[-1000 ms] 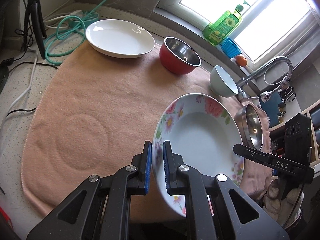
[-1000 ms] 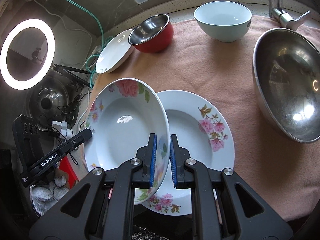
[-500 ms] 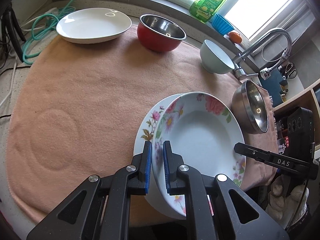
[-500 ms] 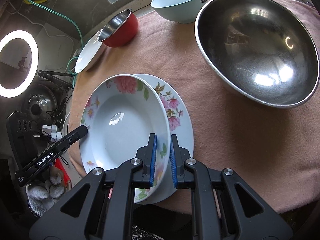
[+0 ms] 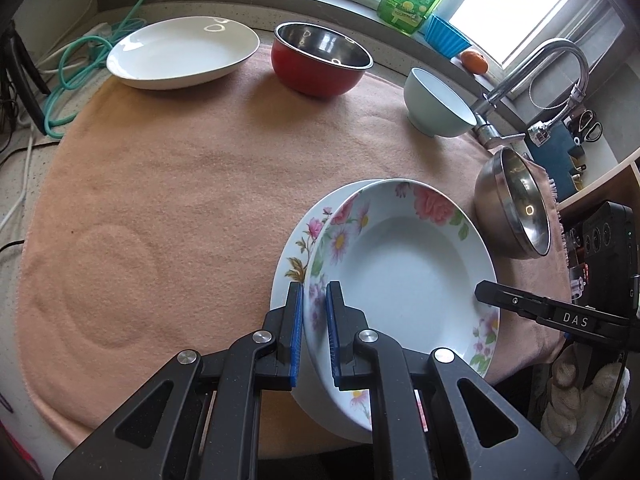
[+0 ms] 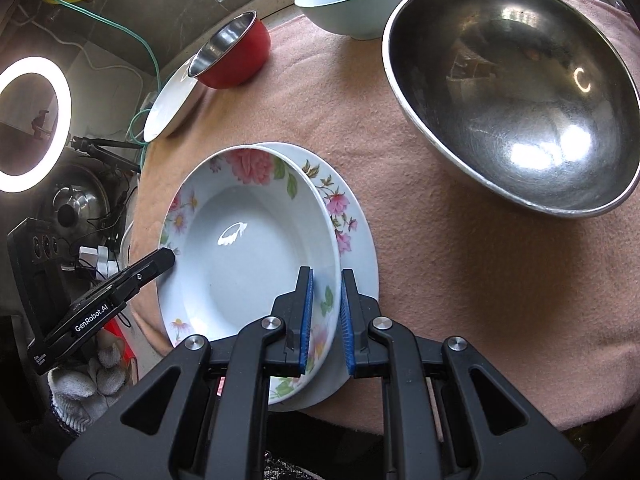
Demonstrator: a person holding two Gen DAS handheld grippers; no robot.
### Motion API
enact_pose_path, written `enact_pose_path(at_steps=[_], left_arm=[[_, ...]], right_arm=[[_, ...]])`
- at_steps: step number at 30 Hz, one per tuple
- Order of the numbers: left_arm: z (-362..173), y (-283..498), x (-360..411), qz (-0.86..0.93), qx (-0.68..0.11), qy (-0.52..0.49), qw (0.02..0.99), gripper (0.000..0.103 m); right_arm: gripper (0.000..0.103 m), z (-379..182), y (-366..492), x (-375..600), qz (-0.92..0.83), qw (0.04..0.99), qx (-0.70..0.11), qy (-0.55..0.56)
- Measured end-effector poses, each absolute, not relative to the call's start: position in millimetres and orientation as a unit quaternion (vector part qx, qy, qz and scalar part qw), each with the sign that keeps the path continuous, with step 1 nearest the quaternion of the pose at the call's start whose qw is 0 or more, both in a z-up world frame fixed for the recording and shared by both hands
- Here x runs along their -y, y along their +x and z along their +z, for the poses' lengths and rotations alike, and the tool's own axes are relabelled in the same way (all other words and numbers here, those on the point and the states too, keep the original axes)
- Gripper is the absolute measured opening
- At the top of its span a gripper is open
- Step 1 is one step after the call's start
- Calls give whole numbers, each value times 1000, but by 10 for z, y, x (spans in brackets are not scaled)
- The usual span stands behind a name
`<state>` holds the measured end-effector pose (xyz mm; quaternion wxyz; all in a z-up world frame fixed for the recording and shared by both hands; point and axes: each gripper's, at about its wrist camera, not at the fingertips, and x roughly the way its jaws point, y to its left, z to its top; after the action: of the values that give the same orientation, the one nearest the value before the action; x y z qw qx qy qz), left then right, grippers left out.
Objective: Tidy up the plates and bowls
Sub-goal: 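Lower the rose-pattern plate onto the pink-flowered plate, then open the right tool and lift it off the stacked plates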
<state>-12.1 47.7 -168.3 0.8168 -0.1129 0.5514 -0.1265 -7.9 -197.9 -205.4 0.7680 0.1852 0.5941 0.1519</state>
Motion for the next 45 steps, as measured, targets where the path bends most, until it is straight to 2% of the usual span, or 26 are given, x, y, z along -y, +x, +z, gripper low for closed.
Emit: enact_pose_path(at_steps=[19, 27, 45], left_arm=[[-1737, -128, -416, -123, -561, -80, 814, 11], [-1737, -114, -408, -122, -562, -70, 815, 11], [-1703, -132, -438, -130, -556, -85, 817, 11]], right_arm=[[18, -1983, -74, 1766, 141, 777, -606, 98], [24, -1956, -94, 1699, 138, 781, -605, 69], [25, -1789, -88, 1739, 117, 804, -581, 46]])
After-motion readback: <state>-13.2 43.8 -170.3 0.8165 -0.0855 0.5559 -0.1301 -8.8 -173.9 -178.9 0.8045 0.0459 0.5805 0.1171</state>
